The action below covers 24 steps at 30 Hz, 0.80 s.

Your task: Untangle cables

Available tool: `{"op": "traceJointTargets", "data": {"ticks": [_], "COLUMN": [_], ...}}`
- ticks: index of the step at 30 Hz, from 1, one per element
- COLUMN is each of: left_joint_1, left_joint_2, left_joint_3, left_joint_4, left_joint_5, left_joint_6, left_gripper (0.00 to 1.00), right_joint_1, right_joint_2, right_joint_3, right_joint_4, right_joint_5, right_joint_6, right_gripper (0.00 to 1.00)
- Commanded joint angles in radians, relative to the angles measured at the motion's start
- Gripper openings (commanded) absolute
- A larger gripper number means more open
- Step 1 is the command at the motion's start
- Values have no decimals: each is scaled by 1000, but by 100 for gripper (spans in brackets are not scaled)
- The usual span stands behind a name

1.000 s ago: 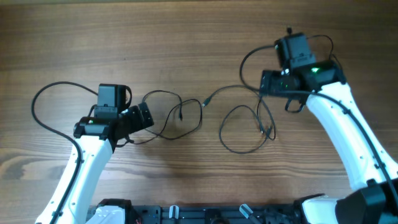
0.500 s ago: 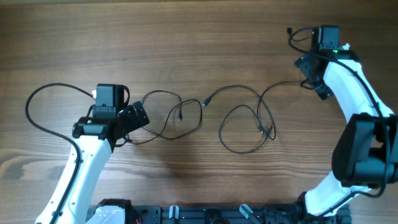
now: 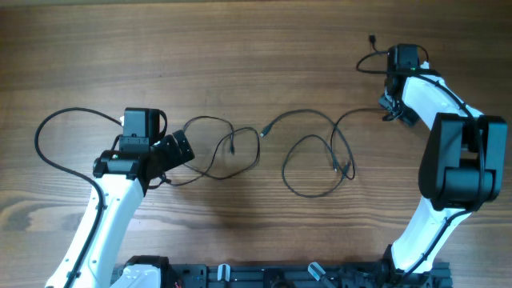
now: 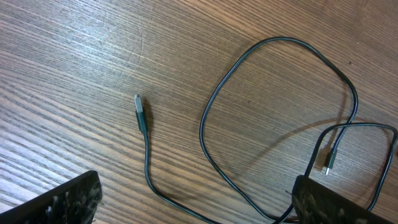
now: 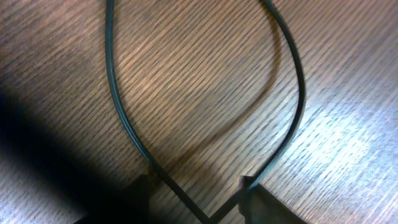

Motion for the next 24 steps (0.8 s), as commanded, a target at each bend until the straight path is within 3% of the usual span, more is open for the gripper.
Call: {"op": "traceJointTargets", "data": {"ticks": [1, 2, 5, 9, 12, 16, 20, 24], "left_joint_1": [6, 6, 6, 6, 6, 6, 6, 6], "left_joint_2": [0, 0, 0, 0, 0, 0, 0, 0], "left_joint_3": [0, 0, 0, 0, 0, 0, 0, 0], "left_joint_4": [-1, -1, -1, 3, 3, 3, 2, -5], "left_joint_5": [9, 9, 9, 8, 8, 8, 8, 8], "left_joint_6": [-14, -14, -14, -13, -13, -13, 13, 13], "left_gripper": [100, 100, 100, 100, 100, 100, 100, 100], "right_joint_1": [-2, -2, -2, -2, -41, -171, -301, -431], "right_joint_2": [25, 18, -64, -333, -632, -864, -901, -806], "right_joint_3": [4, 7, 8, 21, 30, 30, 30, 30], "right_joint_4": [-4, -12, -20, -10, 111, 226, 228, 213], "right_joint_5": [-32, -31, -16, 34, 92, 99, 99, 99], "right_joint_6": [-115, -114, -118, -251, -408, -483, -457, -388], "right_gripper": [18, 4, 4, 4, 4, 4, 4, 5]}}
